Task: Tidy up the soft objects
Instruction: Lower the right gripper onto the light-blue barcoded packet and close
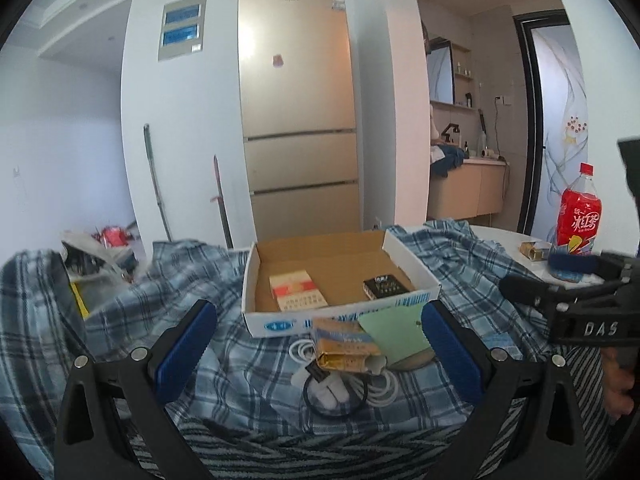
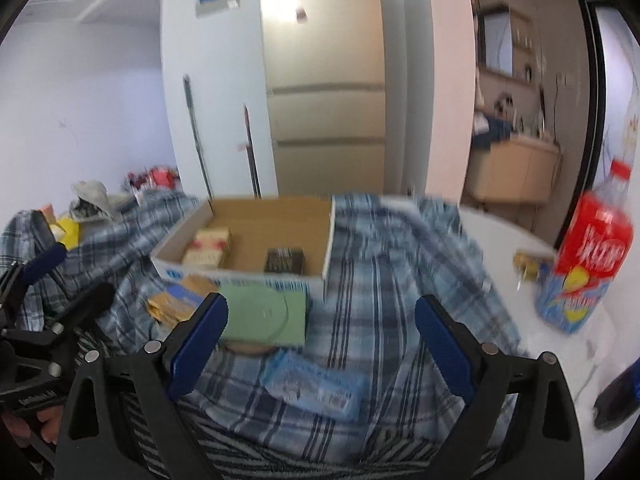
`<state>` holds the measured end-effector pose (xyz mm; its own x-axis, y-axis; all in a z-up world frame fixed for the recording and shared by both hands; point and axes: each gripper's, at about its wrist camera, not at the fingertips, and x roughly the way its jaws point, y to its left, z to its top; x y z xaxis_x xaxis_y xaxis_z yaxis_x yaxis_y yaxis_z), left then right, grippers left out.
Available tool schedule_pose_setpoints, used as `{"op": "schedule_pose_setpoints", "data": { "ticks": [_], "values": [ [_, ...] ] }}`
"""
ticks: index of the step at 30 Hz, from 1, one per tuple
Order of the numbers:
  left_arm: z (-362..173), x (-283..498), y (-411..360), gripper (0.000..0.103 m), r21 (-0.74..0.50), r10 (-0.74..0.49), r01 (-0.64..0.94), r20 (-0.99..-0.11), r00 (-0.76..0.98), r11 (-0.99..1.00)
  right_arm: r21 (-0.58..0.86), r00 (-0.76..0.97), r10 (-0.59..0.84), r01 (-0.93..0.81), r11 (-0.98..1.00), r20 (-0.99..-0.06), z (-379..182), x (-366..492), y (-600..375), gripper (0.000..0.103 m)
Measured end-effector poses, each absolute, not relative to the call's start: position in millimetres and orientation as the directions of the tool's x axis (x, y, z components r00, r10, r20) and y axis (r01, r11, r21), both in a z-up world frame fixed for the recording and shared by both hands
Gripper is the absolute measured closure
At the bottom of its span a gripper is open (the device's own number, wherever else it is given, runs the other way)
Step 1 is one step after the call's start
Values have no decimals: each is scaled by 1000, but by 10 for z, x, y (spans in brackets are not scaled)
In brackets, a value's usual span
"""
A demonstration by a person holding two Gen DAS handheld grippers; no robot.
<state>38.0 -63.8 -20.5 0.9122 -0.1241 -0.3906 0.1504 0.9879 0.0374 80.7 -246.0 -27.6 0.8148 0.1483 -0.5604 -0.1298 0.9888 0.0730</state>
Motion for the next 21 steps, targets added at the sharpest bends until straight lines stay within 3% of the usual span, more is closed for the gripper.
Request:
{"op": "schedule_pose_setpoints", "data": {
  "ticks": [7,12,15,16,21],
  "values": [
    [-272,453,-630,0,29,-117,144,-435,893,989,156,656,217,-151,976,-723,-643,1091,-2477,27],
    [-264,431,-613,0,20,-119,140,-426,897,990,209,601,259,-154,966,-756,-755,1140,-2509,33],
    [-265,450,-600,0,16,-115,135,-433,894,991,211,570,271,-170,963,-776,-795,1146,-2472,55],
    [-264,452,-597,0,14,-115,134,-434,894,991,212,562,274,-174,962,-780,-794,1141,-2465,69],
    [-262,446,-596,0,16,-115,135,-431,895,991,226,577,284,-173,959,-766,-669,1110,-2448,78]
  ]
}}
